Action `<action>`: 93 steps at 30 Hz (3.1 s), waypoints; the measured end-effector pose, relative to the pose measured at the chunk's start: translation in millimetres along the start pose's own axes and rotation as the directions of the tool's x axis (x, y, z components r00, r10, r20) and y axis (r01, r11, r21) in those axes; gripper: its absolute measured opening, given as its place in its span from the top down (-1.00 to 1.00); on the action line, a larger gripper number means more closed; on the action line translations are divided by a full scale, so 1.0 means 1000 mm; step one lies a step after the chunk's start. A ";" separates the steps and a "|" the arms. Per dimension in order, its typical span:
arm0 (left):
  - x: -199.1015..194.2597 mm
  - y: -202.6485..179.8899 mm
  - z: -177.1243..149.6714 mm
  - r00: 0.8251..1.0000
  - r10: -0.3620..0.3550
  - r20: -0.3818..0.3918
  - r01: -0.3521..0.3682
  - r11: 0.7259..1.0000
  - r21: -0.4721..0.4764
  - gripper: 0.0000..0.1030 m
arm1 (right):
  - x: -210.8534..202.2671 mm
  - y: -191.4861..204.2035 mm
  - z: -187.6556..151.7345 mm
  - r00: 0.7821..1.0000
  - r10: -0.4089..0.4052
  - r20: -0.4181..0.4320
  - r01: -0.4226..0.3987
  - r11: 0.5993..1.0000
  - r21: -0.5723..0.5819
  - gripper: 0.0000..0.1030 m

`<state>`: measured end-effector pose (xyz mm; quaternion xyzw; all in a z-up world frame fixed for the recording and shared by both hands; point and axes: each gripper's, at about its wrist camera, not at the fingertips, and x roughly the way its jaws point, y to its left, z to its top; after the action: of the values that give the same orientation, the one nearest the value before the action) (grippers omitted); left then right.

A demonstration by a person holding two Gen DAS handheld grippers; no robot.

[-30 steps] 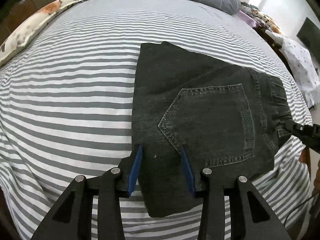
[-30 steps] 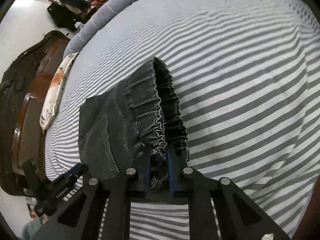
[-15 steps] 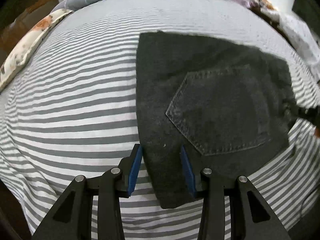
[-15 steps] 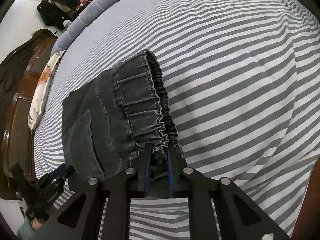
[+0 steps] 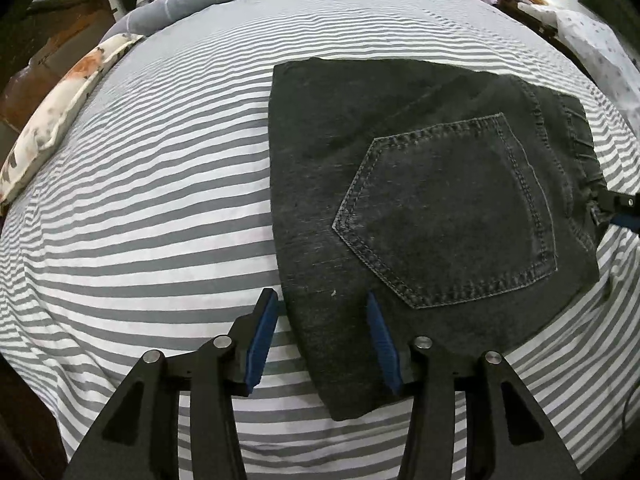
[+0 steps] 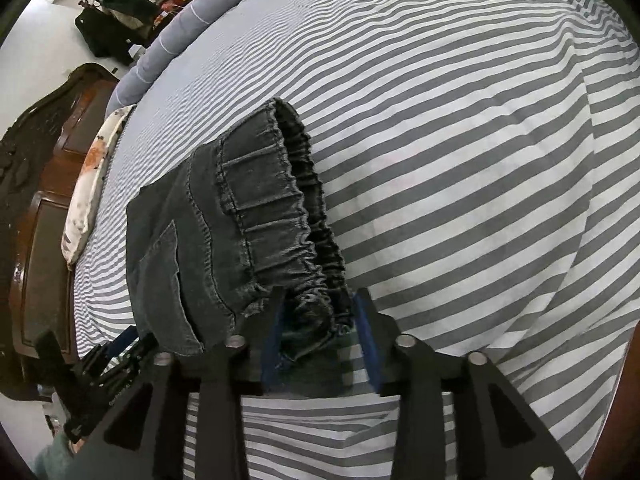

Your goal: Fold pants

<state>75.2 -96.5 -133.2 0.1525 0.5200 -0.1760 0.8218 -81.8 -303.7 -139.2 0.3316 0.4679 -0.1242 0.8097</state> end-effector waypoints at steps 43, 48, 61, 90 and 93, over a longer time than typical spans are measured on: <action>0.020 0.084 0.007 0.812 -0.581 0.055 0.544 0.721 -0.430 -0.01 | 0.036 -0.001 0.010 0.909 0.393 -0.140 -0.398 0.918 -0.005 0.08; 0.022 0.090 0.005 0.822 -0.566 0.066 0.526 0.709 -0.470 0.15 | 0.037 0.007 0.008 0.954 0.278 -0.111 -0.285 0.957 -0.056 0.08; 0.026 0.082 0.021 0.862 -0.504 0.052 0.471 0.758 -0.451 0.10 | 0.045 0.006 0.025 0.974 0.210 -0.080 -0.216 0.973 -0.081 -0.31; -0.038 0.108 0.096 0.868 -0.434 0.242 0.495 0.795 -0.351 0.81 | 0.015 0.163 0.086 0.955 0.280 -0.095 -0.295 0.906 -0.304 0.52; -0.033 0.124 0.107 0.881 -0.400 0.251 0.469 0.805 -0.362 0.81 | 0.029 0.175 0.102 0.953 0.288 -0.091 -0.302 0.905 -0.301 0.52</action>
<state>203.6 -28.3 -50.6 -0.1630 0.4973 -0.2578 0.8122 91.9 -236.5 -55.0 0.2694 0.4438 0.0822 0.8507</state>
